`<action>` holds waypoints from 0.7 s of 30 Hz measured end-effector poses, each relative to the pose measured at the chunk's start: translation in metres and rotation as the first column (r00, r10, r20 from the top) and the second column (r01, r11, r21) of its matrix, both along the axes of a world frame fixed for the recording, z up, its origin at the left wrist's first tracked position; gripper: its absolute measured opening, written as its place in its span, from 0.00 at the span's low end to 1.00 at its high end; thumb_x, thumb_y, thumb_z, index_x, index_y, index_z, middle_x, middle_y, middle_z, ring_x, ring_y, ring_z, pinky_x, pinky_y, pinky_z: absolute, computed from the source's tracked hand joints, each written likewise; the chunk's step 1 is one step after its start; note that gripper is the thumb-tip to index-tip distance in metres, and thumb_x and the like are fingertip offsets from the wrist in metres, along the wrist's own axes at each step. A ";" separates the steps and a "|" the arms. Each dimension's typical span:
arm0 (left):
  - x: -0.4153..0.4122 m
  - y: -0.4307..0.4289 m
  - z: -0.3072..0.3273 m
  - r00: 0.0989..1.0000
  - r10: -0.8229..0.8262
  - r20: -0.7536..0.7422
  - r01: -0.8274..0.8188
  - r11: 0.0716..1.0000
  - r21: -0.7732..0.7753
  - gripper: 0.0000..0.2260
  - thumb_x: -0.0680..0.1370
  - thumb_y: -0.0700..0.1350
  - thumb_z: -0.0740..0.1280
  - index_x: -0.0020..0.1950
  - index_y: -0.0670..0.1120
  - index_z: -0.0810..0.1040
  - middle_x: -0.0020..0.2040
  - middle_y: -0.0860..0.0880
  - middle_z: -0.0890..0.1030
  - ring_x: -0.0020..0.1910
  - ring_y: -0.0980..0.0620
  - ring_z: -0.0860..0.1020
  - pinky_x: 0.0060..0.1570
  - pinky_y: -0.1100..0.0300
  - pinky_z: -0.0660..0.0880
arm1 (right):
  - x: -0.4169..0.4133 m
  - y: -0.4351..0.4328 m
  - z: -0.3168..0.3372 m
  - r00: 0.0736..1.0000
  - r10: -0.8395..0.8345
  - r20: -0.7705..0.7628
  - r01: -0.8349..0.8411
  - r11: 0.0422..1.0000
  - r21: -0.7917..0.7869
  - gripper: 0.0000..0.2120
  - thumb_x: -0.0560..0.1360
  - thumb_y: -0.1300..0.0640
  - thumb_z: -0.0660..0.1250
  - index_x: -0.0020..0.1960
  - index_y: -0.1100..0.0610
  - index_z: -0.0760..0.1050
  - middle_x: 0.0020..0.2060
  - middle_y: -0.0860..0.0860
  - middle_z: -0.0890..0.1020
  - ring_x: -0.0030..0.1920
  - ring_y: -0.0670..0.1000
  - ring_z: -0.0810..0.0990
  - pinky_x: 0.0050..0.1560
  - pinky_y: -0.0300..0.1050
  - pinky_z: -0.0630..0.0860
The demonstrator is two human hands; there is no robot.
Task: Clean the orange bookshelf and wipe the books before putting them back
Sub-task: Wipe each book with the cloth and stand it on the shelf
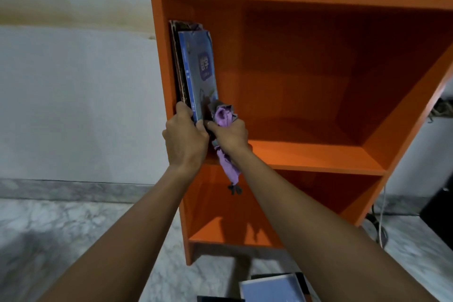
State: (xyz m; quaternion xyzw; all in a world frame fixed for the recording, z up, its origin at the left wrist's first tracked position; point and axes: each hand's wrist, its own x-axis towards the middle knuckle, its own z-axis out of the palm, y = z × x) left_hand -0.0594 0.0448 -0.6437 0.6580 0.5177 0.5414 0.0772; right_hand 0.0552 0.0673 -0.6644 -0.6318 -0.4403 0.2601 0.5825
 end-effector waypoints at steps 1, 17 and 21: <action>0.000 -0.001 0.001 1.000 0.003 -0.007 -0.003 1.000 0.000 0.09 0.78 0.41 0.70 0.52 0.44 0.70 0.43 0.45 0.80 0.41 0.44 0.78 0.41 0.53 0.69 | 0.000 0.000 0.000 1.000 0.007 0.009 -0.007 1.000 0.005 0.26 0.74 0.53 0.77 0.31 0.53 0.60 0.25 0.51 0.66 0.23 0.47 0.62 0.23 0.40 0.59; 0.015 -0.152 -0.128 0.987 -0.148 -0.063 0.116 0.928 -0.353 0.14 0.71 0.43 0.68 0.55 0.48 0.71 0.52 0.47 0.80 0.50 0.40 0.78 0.46 0.49 0.75 | 0.026 -0.193 -0.066 0.949 -0.189 -0.252 0.249 0.940 0.233 0.17 0.71 0.57 0.66 0.58 0.56 0.69 0.46 0.58 0.75 0.33 0.53 0.73 0.34 0.49 0.73; 0.028 -0.211 -0.219 0.912 -0.409 -0.039 0.250 0.626 -0.738 0.14 0.72 0.44 0.70 0.55 0.48 0.70 0.47 0.45 0.78 0.43 0.40 0.77 0.35 0.54 0.67 | 0.055 -0.252 -0.161 0.950 -0.265 -0.162 0.235 0.955 -0.181 0.28 0.77 0.70 0.60 0.71 0.52 0.55 0.53 0.60 0.71 0.38 0.57 0.70 0.35 0.51 0.69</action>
